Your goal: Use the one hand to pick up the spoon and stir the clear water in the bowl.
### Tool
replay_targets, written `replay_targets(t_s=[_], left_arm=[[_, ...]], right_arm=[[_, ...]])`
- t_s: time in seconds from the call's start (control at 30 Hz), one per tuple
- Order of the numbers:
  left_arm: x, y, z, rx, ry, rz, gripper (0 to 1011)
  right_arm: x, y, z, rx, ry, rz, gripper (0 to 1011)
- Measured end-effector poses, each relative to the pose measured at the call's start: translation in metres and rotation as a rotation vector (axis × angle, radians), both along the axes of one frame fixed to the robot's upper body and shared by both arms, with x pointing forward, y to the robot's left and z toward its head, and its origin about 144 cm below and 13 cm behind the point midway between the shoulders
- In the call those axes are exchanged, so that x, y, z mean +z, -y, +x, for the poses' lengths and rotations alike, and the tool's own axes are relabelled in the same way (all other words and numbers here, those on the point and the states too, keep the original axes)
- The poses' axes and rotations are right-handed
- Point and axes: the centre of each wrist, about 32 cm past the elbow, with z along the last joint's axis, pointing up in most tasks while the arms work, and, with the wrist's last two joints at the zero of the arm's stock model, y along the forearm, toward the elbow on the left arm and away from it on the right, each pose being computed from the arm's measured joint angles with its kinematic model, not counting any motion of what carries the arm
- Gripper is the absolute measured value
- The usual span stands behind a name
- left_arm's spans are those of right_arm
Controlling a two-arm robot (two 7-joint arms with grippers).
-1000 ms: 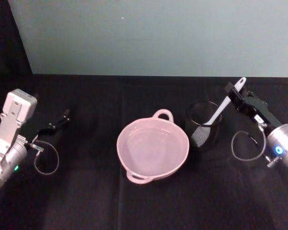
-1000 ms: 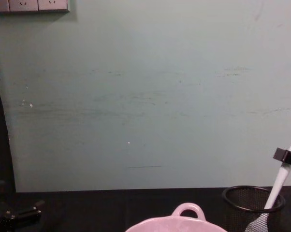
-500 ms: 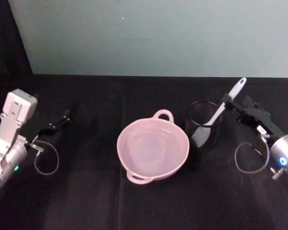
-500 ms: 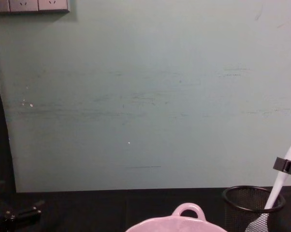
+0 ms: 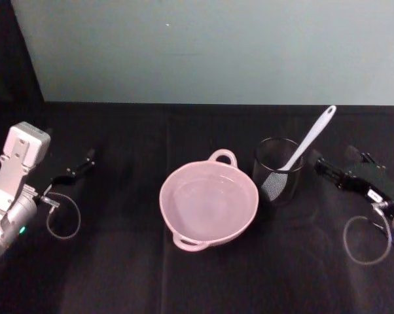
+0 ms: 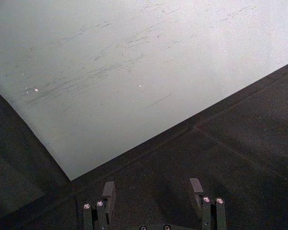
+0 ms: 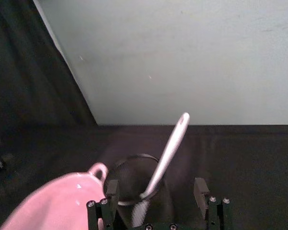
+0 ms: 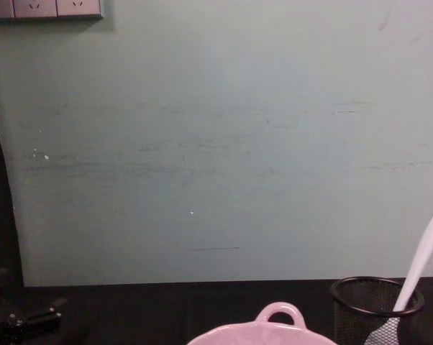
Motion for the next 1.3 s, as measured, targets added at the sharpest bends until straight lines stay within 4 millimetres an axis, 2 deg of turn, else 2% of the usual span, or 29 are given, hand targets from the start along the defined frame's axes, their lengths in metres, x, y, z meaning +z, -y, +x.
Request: replay_targets(t_s=[0.27, 0.5, 0.83, 0.93, 1.3], left_arm=[[0.000, 0.000, 0.000, 0.000, 0.000, 0.000, 1011], [0.000, 0.000, 0.000, 0.000, 0.000, 0.000, 1011], [0.000, 0.000, 0.000, 0.000, 0.000, 0.000, 1011], [0.000, 0.000, 0.000, 0.000, 0.000, 0.000, 1011], [0.000, 0.000, 0.000, 0.000, 0.000, 0.000, 1011]], right_arm=[[-0.004, 0.007, 0.001, -0.082, -0.007, -0.154, 1003], [-0.019, 0.005, 0.012, -0.148, 0.127, -0.255, 1002], [-0.065, 0.005, 0.021, -0.155, 0.187, -0.291, 1002], [-0.073, 0.005, 0.022, -0.158, 0.194, -0.287, 1003], [-0.072, 0.005, 0.022, -0.160, 0.194, -0.289, 1003]])
